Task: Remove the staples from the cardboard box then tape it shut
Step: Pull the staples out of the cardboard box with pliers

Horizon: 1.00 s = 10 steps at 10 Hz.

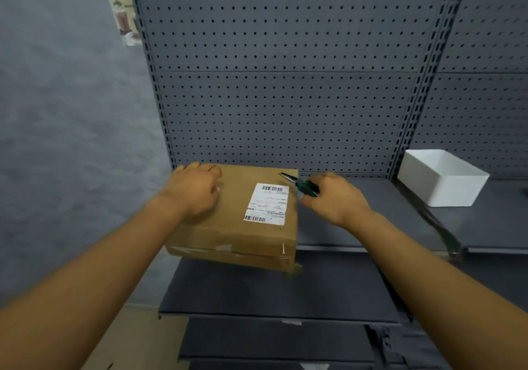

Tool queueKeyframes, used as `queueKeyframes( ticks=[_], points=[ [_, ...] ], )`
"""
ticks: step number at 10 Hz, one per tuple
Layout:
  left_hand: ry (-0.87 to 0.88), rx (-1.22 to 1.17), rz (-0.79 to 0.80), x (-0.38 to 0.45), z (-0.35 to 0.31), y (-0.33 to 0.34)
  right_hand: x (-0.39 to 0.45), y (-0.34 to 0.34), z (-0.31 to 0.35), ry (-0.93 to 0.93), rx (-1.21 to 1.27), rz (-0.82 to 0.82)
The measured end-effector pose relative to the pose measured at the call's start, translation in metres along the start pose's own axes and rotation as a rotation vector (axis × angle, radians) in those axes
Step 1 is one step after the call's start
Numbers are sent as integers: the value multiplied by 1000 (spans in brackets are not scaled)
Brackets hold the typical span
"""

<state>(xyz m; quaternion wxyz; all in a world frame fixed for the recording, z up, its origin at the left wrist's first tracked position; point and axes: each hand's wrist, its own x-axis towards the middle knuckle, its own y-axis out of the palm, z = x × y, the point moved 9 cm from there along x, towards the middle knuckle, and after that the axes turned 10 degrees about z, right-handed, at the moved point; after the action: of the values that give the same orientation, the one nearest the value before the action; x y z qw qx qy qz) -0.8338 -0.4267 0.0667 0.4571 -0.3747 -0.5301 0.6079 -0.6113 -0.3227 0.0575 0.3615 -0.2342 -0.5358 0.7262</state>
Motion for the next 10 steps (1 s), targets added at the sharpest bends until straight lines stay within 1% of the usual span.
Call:
queueKeyframes(
  ticks=[2,5,7,10],
  points=[
    [7,-43,104,-6,20,21,2,10,32,-1,-52,40],
    [-1,-301,228,-12,30,43,4,28,63,-57,-118,119],
    [8,-382,244,-11,30,48,8,40,85,-121,-130,177],
    [21,-407,245,-11,31,52,12,39,96,-181,-193,173]
  ],
)
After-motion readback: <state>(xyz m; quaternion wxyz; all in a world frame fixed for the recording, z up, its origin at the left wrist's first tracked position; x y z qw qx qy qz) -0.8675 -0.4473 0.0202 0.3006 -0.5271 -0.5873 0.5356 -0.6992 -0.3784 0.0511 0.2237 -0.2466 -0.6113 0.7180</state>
